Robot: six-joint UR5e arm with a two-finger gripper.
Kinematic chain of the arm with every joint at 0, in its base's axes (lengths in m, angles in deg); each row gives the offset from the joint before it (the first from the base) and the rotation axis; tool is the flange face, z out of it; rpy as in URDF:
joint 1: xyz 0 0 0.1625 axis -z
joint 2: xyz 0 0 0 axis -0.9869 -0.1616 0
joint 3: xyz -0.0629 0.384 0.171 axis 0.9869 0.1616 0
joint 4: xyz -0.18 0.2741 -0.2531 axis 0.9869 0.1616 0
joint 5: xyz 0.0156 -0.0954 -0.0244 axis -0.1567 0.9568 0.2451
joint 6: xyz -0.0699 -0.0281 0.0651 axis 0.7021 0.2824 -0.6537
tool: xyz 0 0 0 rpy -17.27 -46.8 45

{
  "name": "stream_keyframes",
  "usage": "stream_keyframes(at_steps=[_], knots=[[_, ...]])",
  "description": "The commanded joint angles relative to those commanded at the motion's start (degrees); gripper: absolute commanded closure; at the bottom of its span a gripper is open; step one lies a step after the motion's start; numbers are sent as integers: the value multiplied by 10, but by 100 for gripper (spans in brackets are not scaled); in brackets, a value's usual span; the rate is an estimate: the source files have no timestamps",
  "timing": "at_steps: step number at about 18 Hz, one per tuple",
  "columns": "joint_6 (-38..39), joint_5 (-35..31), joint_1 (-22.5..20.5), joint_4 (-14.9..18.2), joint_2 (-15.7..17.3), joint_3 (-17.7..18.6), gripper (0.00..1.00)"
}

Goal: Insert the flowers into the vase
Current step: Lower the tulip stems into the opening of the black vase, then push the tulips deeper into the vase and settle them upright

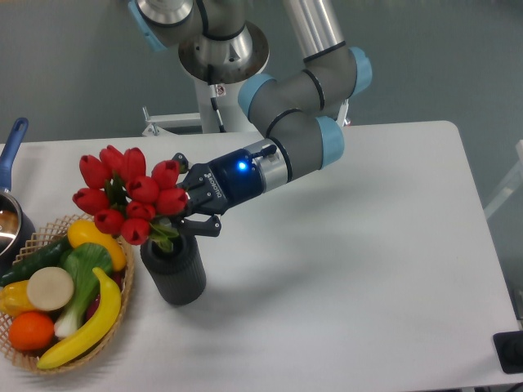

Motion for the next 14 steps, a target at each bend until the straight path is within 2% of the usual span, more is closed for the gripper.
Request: stream_keyframes(at_steps=[14], knots=[[-19, -26, -10, -1, -8, 25, 73]])
